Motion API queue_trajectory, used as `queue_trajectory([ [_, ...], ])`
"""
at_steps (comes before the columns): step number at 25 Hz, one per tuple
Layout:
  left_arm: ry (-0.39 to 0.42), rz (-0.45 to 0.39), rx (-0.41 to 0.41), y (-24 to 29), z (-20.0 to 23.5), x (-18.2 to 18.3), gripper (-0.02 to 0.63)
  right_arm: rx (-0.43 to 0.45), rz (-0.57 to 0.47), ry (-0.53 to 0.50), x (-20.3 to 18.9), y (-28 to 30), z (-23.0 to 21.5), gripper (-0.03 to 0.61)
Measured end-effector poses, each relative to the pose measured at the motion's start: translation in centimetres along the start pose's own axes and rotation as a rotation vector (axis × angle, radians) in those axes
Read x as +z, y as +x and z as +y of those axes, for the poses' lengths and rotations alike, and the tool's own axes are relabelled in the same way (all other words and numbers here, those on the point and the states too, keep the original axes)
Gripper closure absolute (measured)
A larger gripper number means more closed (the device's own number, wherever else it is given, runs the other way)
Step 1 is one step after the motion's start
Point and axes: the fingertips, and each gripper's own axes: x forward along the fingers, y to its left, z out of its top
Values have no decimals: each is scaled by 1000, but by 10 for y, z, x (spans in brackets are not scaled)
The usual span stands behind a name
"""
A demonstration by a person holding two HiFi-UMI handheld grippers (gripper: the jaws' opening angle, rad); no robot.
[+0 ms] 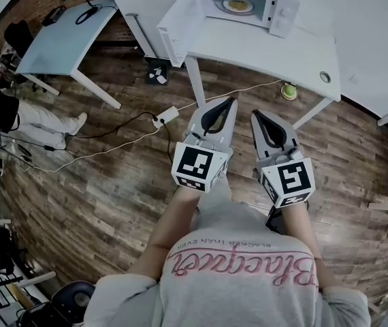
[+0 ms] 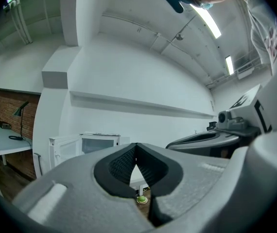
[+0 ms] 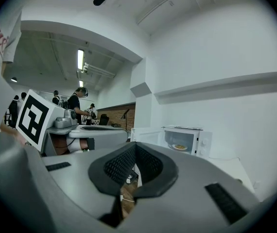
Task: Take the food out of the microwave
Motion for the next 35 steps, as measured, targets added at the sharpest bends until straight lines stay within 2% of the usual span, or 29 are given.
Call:
queue_trajectory([
  [11,-4,12,-77,101,70,-3,607,-69,19,9,7,99,-66,569],
  [19,-22,24,-100,152,116,-12,607,-99,37,6,6,152,-97,569],
  [26,-30,38,-113,191,134,-19,607,-113,63,10,0,180,-124,569],
  [35,-20,66,-91,244,157,-33,607,-100,63,21,-8,223,-172,568],
])
